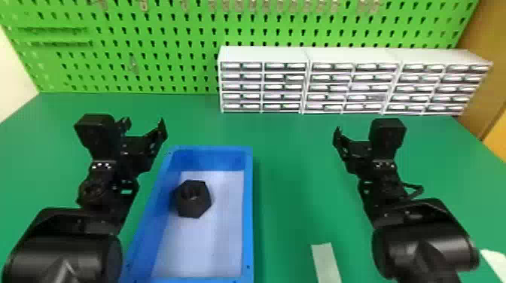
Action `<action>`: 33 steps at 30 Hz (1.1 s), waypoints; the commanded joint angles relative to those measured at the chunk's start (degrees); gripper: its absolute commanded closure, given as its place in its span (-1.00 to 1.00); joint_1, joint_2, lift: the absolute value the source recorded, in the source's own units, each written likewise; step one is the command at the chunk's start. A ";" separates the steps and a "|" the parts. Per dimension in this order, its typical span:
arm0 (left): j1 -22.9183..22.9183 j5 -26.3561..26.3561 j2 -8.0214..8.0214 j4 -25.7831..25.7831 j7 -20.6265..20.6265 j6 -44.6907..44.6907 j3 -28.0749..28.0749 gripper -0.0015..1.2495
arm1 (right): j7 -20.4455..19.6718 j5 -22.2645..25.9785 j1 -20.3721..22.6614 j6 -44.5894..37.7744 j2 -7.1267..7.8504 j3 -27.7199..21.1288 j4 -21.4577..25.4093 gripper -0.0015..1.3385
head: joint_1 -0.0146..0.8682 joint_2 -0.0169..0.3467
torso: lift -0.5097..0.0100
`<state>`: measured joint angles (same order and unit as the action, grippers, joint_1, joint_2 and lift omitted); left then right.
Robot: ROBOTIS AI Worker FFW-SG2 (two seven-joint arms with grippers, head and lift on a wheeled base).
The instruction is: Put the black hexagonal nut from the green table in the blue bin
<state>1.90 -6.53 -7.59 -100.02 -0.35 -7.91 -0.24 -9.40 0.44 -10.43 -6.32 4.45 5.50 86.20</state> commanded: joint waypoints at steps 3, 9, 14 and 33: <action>0.12 0.02 -0.06 0.00 0.00 0.00 -0.02 -0.22 | 0.00 -0.09 -0.03 -0.01 0.03 0.04 -0.07 -0.33 | 0.59 -0.62 | 0.59; 0.03 -0.07 0.03 0.00 0.00 0.00 -0.11 -0.22 | 0.00 -0.09 -0.03 -0.19 0.12 0.13 0.02 -0.33 | 0.59 -0.62 | 0.59; 0.03 -0.07 -0.06 0.00 0.00 0.00 -0.20 -0.22 | 0.00 -0.09 -0.20 -0.27 0.12 0.22 -0.07 -0.33 | 0.59 -0.62 | 0.59; -0.05 -0.15 -0.06 0.00 0.00 0.00 -0.37 -0.22 | 0.00 0.88 0.24 -0.01 -0.23 -0.57 -0.07 -0.33 | 0.59 -0.62 | 0.59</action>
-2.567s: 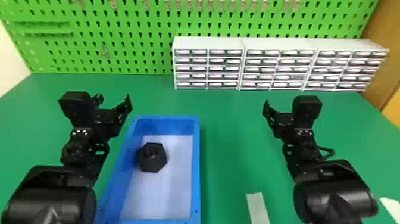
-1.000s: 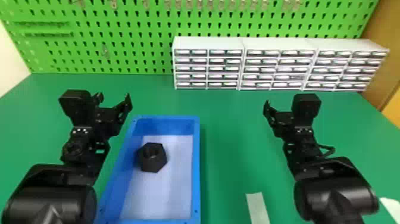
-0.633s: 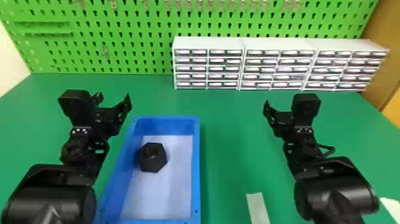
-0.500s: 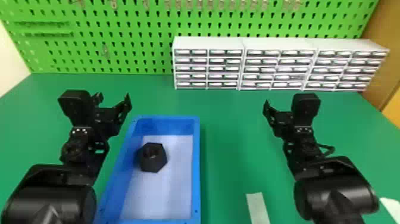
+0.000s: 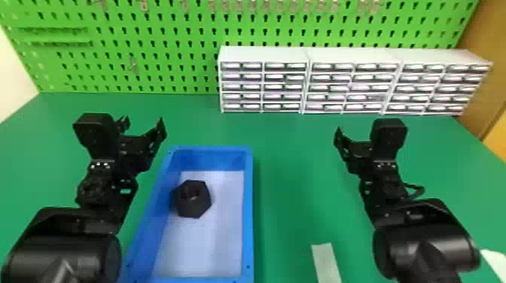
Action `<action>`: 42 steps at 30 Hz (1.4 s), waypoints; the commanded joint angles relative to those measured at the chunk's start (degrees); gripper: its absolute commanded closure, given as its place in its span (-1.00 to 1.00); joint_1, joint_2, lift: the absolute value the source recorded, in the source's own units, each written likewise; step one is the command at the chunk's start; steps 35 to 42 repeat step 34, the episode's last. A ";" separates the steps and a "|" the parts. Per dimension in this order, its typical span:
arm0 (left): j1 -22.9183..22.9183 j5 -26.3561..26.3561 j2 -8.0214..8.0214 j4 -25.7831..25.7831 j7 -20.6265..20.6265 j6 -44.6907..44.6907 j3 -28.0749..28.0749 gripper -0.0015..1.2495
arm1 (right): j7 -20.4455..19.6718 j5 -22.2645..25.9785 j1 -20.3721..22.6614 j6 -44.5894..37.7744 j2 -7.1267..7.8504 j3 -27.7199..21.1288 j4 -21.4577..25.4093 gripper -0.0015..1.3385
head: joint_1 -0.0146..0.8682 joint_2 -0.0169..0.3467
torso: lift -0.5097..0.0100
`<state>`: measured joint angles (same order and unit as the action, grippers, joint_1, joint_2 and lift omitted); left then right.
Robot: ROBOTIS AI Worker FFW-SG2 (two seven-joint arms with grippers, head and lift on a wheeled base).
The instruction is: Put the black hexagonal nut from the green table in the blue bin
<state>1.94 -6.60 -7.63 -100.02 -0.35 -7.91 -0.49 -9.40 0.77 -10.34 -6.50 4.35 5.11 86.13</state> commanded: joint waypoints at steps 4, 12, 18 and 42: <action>-0.18 -0.35 0.08 0.00 0.00 0.00 -0.30 -0.22 | 0.00 1.25 0.24 0.52 -0.31 -0.36 -0.09 -0.32 | 0.59 -0.62 | 0.59; -0.36 -0.70 0.08 0.00 0.00 0.09 -0.48 -0.22 | 0.00 1.95 0.50 1.40 -0.75 -0.89 0.00 -0.32 | 0.59 -0.62 | 0.59; -0.45 -1.05 -0.01 0.00 0.00 0.09 -0.56 -0.22 | 0.00 2.39 0.50 1.75 -0.83 -0.89 0.00 -0.32 | 0.59 -0.62 | 0.59; -0.62 -1.75 0.08 0.00 0.00 0.18 -0.74 -0.22 | 0.00 4.15 0.41 2.10 -0.57 0.16 0.00 -0.33 | 0.59 -0.62 | 0.59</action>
